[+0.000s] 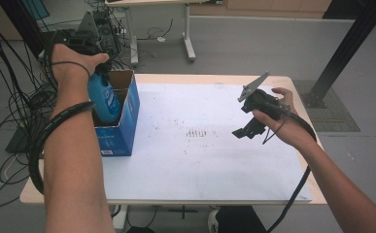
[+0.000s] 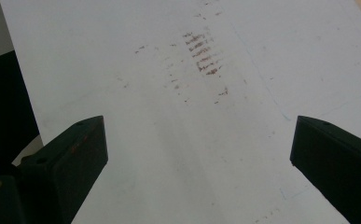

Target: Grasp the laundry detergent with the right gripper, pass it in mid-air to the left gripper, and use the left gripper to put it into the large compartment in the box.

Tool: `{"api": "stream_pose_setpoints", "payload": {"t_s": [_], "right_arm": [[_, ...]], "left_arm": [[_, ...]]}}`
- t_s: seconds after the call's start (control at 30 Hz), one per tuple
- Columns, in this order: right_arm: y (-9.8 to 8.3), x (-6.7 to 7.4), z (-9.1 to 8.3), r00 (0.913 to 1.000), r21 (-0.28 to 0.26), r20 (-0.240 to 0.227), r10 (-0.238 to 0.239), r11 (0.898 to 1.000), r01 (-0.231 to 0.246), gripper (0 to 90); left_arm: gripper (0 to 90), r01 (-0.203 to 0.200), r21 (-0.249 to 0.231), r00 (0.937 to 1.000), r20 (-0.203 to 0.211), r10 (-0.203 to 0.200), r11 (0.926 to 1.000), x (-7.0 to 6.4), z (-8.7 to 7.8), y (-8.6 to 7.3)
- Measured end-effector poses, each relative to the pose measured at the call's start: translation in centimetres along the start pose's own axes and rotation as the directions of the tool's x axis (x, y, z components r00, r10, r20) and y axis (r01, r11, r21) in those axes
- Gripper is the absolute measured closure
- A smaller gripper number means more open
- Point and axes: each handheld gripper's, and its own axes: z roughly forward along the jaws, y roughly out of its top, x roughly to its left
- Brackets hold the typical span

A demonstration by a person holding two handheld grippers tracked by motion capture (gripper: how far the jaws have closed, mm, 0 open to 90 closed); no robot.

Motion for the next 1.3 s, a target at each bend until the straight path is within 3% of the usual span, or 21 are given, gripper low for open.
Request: {"api": "stream_pose_setpoints", "payload": {"t_s": [0.27,0.47,0.87,1.3], "right_arm": [[-0.1,-0.1,-0.2,1.0,0.006,0.008,0.001,1.0,-0.001,4.0],[-0.1,0.0,-0.2,1.0,0.01,0.008,-0.002,1.0,0.001,4.0],[0.0,0.2,0.1,0.9999,0.021,0.009,-0.007,1.0,0.006,4.0],[0.3,0.2,0.3,0.9998,0.033,0.012,-0.017,0.999,0.016,4.0]], "left_arm": [[37.2,-0.022,0.018,0.9996,-0.02,0.022,0.9996,-0.4,2.1,-0.2],[37.2,-0.019,0.028,0.9998,-0.006,0.019,0.9994,-0.4,3.8,-0.3],[37.2,-0.027,0.036,0.9995,-0.017,0.028,0.999,-0.6,6.8,-0.8],[37.2,-0.033,0.041,0.9993,-0.018,0.034,0.9986,-1.0,9.0,-1.1]]}}
